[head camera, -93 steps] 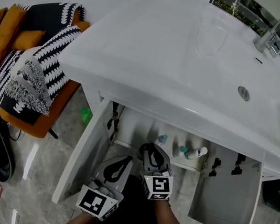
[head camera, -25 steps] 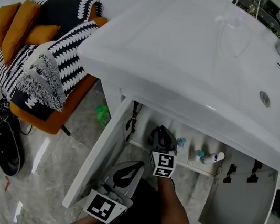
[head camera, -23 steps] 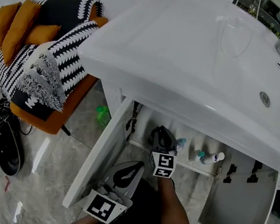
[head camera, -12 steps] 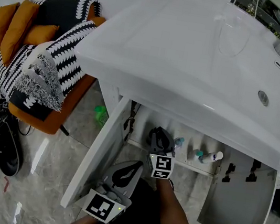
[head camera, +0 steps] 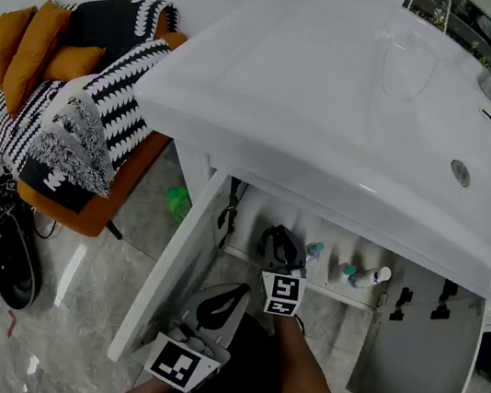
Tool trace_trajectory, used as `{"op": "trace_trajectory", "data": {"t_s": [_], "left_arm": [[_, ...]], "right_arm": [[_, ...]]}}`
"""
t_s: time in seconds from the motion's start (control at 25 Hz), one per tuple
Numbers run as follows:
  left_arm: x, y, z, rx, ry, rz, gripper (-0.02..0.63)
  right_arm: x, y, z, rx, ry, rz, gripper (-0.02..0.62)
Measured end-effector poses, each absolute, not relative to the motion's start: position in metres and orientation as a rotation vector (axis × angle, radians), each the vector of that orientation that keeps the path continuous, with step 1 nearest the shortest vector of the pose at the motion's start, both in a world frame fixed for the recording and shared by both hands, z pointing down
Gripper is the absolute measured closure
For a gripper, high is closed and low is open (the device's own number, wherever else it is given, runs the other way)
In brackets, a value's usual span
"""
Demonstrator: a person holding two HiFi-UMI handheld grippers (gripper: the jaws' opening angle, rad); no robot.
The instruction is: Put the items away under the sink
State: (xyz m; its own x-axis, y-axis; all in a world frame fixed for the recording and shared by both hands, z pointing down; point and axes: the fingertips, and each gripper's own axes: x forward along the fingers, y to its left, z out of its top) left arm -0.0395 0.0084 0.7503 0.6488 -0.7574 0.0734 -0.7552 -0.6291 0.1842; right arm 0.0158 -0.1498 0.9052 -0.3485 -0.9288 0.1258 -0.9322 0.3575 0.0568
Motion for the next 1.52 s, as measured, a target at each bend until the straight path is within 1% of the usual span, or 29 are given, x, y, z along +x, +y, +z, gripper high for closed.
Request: {"op": "trace_trajectory", "data": {"t_s": [0.6,0.64,0.68,0.76,0.96,1.52], "left_arm": [[-0.038,0.013,0.746,2.684,-1.24,-0.02,0.598],[-0.038,0.014,0.746,2.685,-1.24,-0.018,0.598],[-0.037,0.014,0.745,2.688,-1.241,-0.023,0.598],[-0.037,0.014,0.739,2.721,-1.25,-0.068,0.598],[-0.036,0.017,0.743,2.693,-1.24,-0.024,0.598],[-0.034,0.026,0.734,2.708,-1.239,-0.042,0.598]], "right_arm": [[0.016,-0.146,0.906,1.702,-2.453,0.048,0.523],[0.016,-0.146,0.906,1.698,-2.454,0.049,0.518],[0.015,-0.145,0.906,1.695,-2.455,0.051,0.469],[0.015,-0.144,0.907,1.692,-2.454,0.058,0.449],[0.018,-0.143,0.908,1.694,-2.438,0.053,0.445],[0.021,-0.133,0.904,1.684,-2.429,0.044,0.431]]}}
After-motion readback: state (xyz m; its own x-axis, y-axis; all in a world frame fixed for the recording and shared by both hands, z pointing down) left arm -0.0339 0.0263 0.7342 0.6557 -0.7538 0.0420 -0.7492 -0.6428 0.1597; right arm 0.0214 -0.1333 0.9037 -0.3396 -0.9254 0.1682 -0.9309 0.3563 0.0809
